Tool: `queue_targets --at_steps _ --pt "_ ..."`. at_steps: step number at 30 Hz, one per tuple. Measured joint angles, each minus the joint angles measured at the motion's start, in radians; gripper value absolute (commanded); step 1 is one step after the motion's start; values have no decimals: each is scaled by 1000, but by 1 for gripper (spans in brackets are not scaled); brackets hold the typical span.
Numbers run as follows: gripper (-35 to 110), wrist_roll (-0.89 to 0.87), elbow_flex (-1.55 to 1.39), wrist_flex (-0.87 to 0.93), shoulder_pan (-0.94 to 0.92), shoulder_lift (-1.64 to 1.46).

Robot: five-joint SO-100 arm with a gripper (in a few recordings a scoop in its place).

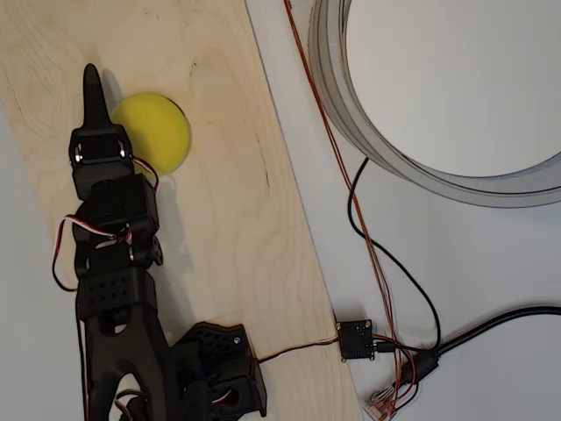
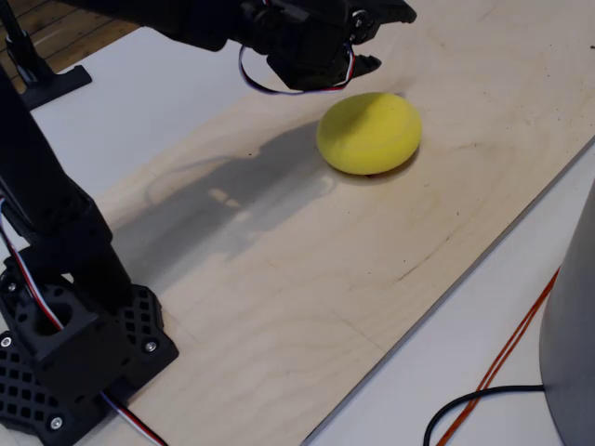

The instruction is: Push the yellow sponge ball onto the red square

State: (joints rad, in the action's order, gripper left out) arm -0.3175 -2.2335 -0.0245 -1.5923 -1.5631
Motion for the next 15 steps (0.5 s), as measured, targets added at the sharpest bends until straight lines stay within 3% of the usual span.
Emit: queue_targets --at_steps 15 --pt "18 213 161 -72 0 -158"
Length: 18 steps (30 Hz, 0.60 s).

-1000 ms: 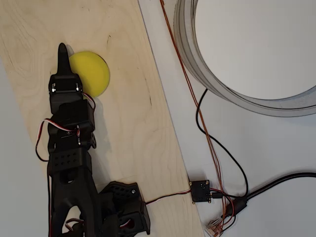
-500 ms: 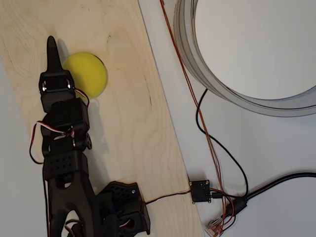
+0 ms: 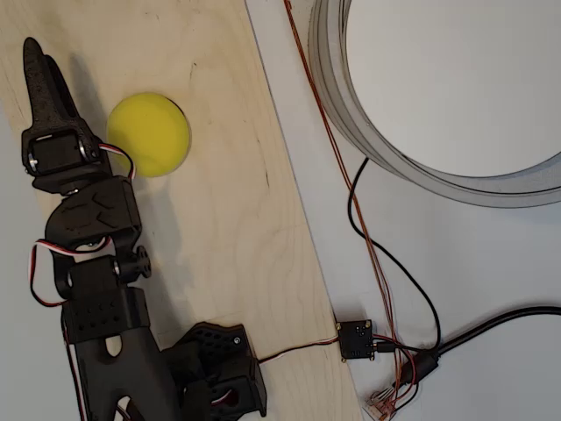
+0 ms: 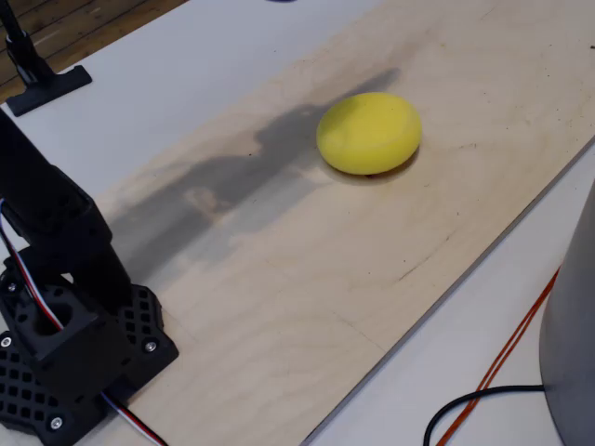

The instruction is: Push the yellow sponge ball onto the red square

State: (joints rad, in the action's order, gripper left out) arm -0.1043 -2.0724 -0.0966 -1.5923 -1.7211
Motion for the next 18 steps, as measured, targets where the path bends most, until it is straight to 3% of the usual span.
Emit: queue_targets --at_steps 15,18 --pt "20 81 38 -57 -5 -101" --pt "29 98 38 -75 -5 -101"
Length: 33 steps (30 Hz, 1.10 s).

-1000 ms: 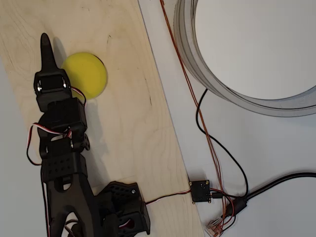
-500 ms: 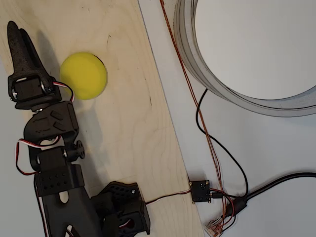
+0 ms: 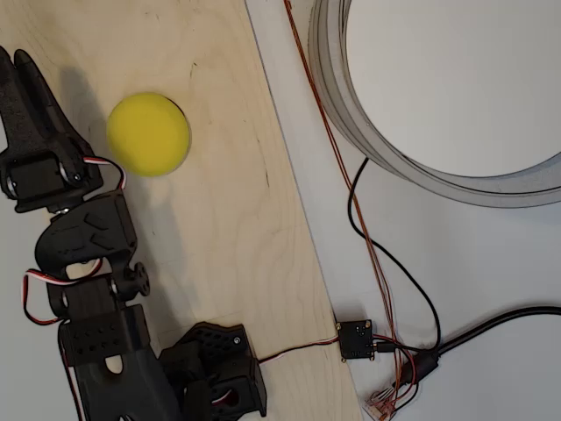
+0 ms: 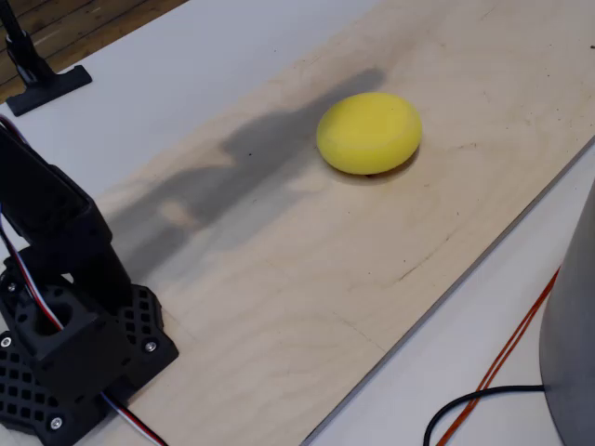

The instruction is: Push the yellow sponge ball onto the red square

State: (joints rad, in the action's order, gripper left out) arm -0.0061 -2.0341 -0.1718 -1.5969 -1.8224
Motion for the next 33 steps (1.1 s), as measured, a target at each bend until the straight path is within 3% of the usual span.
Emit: queue_targets --at_steps 6,12,14,17,19,31,32,33 --pt "47 58 -3 0 11 -2" --pt "46 66 -2 0 12 -2" --pt "40 63 -6 -11 17 -2" --pt "5 80 -2 -43 21 -2" --pt "0 51 17 -52 20 -2" --pt "0 -15 8 -55 -25 8" --pt "9 -29 2 -55 -29 9" --pt "27 -34 -9 -55 -38 12"
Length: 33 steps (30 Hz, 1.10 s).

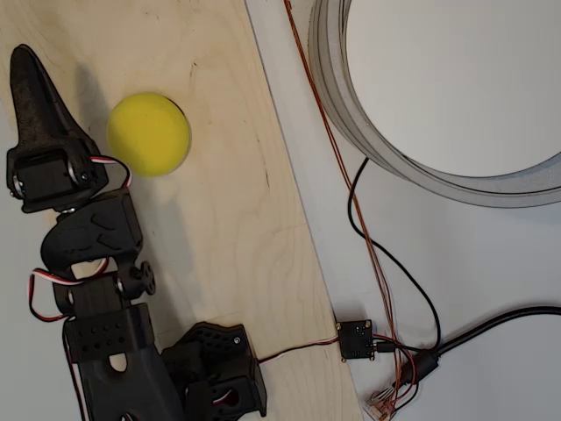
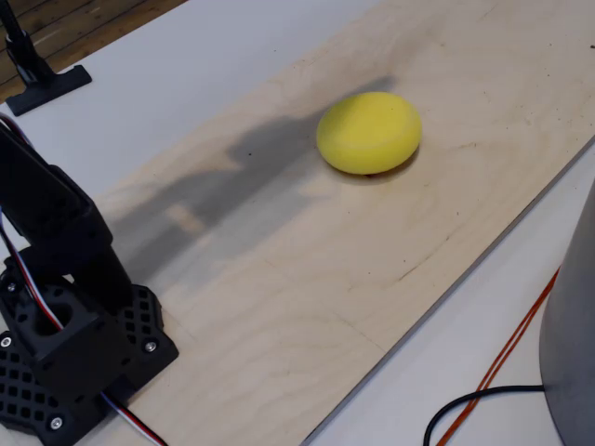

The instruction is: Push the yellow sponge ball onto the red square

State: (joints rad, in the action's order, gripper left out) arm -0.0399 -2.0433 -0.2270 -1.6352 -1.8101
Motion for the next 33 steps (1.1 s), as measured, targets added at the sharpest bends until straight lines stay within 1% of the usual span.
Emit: queue_targets --at_steps 1,3,6,12,13,14,15,17,18,24,29,30,31,32,33 --pt "35 -3 -8 0 -2 0" --pt "40 32 -18 0 11 -2" --pt "42 64 -34 0 55 -2" --pt "41 86 -32 0 51 -2" --pt "40 91 -32 0 54 -2" --pt "35 91 -32 0 54 -2" --pt "27 91 -32 0 54 -2" --pt "4 91 -29 0 48 -2" --pt "0 91 -23 0 46 -2" --pt "0 38 12 0 15 14" --pt "0 41 12 0 9 17" --pt "1 34 12 0 5 18" --pt "8 29 12 -11 -2 18" --pt "21 20 -3 -35 -3 17" --pt "32 21 -26 -63 -3 17"
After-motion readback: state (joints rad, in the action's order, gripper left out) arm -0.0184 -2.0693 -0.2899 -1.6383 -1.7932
